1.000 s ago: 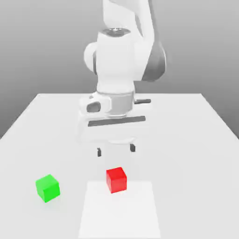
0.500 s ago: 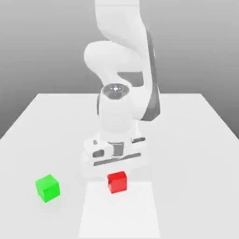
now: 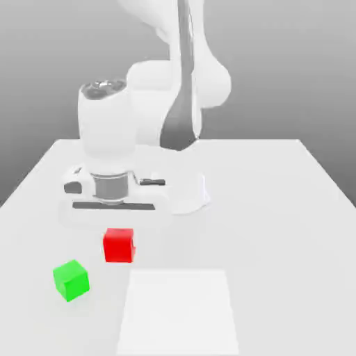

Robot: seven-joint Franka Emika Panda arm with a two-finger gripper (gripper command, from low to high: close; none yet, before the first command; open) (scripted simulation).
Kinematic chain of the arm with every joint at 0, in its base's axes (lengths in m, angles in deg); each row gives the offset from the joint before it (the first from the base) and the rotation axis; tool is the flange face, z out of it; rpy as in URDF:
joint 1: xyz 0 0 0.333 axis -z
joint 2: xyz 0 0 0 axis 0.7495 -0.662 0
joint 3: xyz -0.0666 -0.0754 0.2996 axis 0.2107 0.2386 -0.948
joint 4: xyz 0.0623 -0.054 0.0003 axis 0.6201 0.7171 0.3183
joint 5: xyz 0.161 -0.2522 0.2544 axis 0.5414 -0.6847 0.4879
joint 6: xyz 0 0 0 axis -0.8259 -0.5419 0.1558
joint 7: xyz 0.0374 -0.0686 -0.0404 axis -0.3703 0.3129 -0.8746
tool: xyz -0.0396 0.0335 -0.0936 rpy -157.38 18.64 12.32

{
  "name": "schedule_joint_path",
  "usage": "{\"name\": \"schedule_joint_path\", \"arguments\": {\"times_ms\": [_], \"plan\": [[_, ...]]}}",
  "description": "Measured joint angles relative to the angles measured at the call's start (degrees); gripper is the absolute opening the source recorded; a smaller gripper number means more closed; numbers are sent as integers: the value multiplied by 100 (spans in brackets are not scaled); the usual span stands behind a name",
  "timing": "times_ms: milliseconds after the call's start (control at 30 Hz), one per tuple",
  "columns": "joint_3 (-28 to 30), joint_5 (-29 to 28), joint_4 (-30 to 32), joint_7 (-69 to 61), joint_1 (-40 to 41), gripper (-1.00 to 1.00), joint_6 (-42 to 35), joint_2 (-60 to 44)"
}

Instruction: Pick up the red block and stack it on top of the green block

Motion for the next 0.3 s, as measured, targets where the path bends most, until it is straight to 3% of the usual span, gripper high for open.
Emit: {"name": "schedule_joint_path", "arguments": {"times_ms": [200, 233, 300], "plan": [[-168, 752, -243, -370, 339, -100, 855, -1134], [-228, 846, -251, -437, 377, 100, 970, -1262], [-228, 846, -251, -436, 377, 100, 970, -1262]]}}
